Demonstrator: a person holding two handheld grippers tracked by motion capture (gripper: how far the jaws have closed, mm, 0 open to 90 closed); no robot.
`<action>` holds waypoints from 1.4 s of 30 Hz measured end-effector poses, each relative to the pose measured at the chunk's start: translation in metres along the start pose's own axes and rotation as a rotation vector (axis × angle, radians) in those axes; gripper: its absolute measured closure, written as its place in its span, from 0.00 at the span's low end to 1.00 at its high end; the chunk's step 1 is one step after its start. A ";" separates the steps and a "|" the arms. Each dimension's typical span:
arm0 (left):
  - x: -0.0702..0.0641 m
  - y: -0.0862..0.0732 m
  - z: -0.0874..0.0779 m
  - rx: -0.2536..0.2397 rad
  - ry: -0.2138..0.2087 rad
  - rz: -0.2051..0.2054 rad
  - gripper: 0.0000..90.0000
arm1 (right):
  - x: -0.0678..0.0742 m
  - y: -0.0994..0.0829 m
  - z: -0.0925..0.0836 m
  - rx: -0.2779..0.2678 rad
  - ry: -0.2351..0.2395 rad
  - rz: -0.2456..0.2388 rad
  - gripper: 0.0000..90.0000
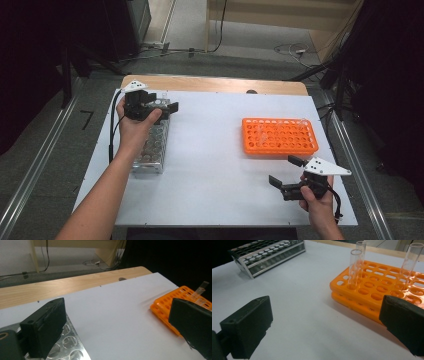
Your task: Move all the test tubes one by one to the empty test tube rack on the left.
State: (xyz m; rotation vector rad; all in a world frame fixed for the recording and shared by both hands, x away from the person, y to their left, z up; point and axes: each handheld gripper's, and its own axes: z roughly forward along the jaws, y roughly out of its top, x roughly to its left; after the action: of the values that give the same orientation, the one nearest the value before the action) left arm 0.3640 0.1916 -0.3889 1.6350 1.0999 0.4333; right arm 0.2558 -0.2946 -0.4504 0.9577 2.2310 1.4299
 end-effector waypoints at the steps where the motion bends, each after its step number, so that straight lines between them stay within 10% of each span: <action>1: -0.002 -0.001 -0.003 -0.006 -0.007 0.002 0.00 | 0.000 0.001 0.001 0.003 0.000 0.003 0.00; 7: -0.017 -0.008 -0.029 -0.070 -0.075 0.000 0.00 | -0.002 0.009 0.007 0.016 -0.006 0.003 0.00; 19: -0.054 -0.038 -0.055 -0.083 -0.077 0.098 0.00 | -0.017 0.031 0.024 0.010 -0.046 0.042 0.00; 37: -0.075 -0.077 -0.050 -0.058 -0.112 0.093 0.00 | -0.032 0.048 0.063 0.028 -0.044 0.068 0.05; 42: -0.079 -0.081 -0.049 -0.057 -0.126 0.096 0.00 | -0.035 0.031 0.079 0.055 -0.040 0.129 0.26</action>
State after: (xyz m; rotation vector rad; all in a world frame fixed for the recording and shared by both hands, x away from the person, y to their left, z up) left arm 0.2519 0.1541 -0.4240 1.6463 0.9106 0.4137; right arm 0.3385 -0.2571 -0.4607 1.1575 2.2264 1.3960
